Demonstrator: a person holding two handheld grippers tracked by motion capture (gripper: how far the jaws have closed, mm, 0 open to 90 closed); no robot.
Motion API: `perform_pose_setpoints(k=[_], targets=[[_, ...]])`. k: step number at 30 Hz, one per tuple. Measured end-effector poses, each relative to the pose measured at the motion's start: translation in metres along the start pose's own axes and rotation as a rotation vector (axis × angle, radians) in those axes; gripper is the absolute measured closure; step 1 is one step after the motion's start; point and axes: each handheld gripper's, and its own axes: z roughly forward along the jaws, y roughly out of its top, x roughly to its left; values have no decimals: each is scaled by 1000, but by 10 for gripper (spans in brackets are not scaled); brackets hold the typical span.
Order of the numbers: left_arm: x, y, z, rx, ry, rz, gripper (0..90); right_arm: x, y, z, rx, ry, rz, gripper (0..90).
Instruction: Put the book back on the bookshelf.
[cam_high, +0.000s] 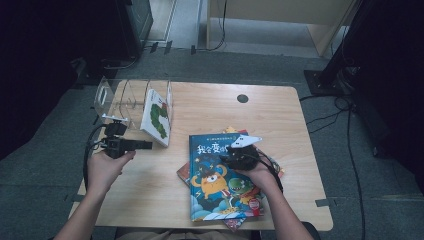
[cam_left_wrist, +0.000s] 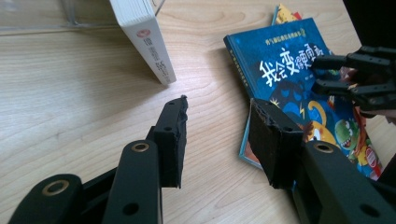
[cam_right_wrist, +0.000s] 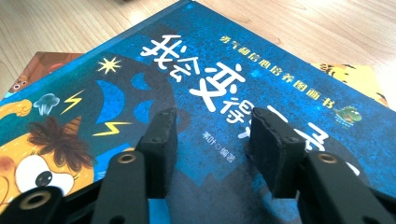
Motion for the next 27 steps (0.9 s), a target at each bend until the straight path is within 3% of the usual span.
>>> perform_pose_setpoints(k=[5,12,15,20,27], targets=[[-1,-2,10,0,-11,20,539,-3,-2,-3,-5,-12,3,583],[-3,-6,24,13,-10,64,531,-8,-6,-10,-6,-19,60,664],[-7,-6,31,10,-17,110,532,-10,-9,-14,-14,-36,53,709],[-9,-7,43,21,-24,133,544,-16,-13,-22,-16,-74,99,773],[-13,-7,54,32,-23,155,572,-21,-19,-31,-41,-117,115,843]])
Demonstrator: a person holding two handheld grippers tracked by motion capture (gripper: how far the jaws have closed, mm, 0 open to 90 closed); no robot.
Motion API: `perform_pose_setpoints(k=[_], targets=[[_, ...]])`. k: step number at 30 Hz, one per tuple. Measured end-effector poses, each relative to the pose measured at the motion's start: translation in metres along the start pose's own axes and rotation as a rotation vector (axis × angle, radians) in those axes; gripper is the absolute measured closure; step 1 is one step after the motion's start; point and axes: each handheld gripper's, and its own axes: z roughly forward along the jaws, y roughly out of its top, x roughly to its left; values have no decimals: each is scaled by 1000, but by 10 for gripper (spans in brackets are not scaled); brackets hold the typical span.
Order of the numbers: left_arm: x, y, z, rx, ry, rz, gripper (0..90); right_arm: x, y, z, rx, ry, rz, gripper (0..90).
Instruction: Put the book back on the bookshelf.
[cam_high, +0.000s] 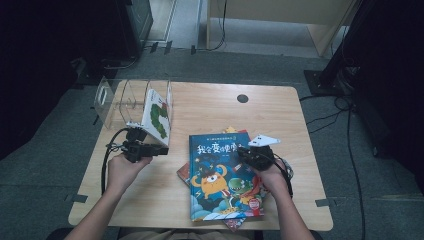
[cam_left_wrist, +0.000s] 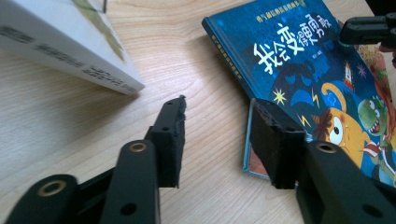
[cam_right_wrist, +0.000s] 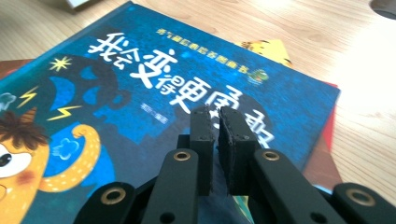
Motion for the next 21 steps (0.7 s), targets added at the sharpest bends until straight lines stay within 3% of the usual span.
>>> perform_pose_setpoints(k=[5,21], targets=[[-3,-2,7,-10,-12,5,682,-5,-5,-5,-3,-26,30,875],[-9,-2,31,33,-51,40,841,-21,-16,-18,9,-100,91,893]])
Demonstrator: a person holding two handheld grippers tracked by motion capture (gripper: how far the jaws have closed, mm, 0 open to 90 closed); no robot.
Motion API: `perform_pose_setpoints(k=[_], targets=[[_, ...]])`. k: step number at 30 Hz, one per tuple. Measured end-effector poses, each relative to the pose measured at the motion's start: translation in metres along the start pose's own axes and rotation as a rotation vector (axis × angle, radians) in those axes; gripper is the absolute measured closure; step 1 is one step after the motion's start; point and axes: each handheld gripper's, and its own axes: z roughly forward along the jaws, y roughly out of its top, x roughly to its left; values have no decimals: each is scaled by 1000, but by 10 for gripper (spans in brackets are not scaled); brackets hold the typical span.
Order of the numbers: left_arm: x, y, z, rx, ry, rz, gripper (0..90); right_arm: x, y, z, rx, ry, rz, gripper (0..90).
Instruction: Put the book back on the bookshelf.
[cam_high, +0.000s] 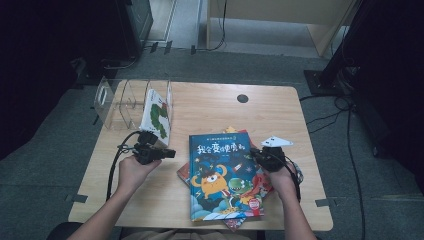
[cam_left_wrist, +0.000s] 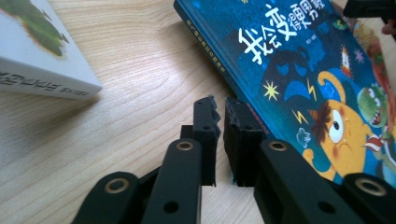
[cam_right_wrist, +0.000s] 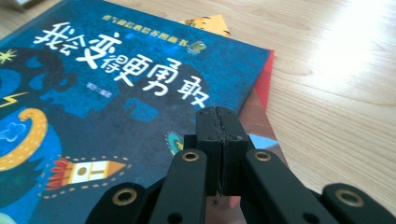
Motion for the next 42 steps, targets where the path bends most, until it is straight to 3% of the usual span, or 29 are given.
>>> perform_pose_setpoints(k=[4,9,19,29,33,42], targets=[[-1,-1,7,8,-4,16,871,-1,-2,0,11,-6,10,894],[1,-1,15,8,-45,-11,886,-1,-3,1,12,-22,7,896],[-4,-3,23,35,-59,1,878,-3,-4,6,32,-42,21,900],[-9,-8,24,20,-67,-3,879,-4,-2,9,36,-44,24,900],[-14,-11,25,31,-57,21,880,-2,0,13,32,-36,21,900],[-18,-18,30,51,-49,33,886,-1,3,18,37,-28,10,900]])
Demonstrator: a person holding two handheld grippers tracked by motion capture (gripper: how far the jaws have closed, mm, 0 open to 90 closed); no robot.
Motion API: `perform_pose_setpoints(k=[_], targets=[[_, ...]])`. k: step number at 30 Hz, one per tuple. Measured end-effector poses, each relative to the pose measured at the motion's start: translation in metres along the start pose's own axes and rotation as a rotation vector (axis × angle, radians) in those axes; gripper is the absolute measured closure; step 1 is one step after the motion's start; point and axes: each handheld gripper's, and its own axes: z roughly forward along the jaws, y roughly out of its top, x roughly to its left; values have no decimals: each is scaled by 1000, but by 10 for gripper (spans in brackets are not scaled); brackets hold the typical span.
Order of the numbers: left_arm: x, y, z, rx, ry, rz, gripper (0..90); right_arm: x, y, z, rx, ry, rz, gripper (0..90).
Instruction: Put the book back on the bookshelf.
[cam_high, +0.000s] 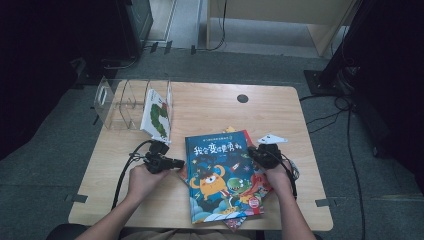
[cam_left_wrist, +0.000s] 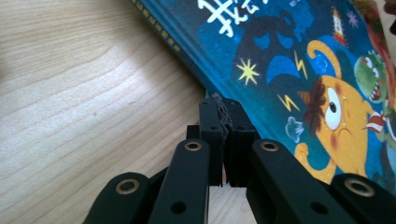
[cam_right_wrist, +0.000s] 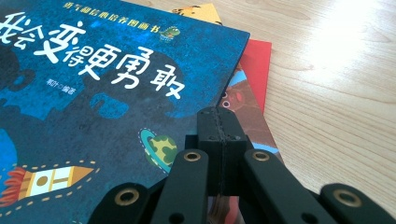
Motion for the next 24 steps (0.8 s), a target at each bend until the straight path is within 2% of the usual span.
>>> perform_pose_setpoints(k=[6,13,17,21,24], targets=[[-7,-3,4,10,-18,19,886,2,2,2,1,-2,-5,900],[-11,-6,4,0,-7,17,900,3,3,3,4,-5,-7,900],[-10,-6,4,-1,-13,2,900,5,6,6,2,-30,-9,900],[-12,-7,4,0,-2,6,900,6,10,11,0,-51,-7,900],[-13,-6,4,-12,-8,5,900,6,12,14,-3,-61,-9,900]])
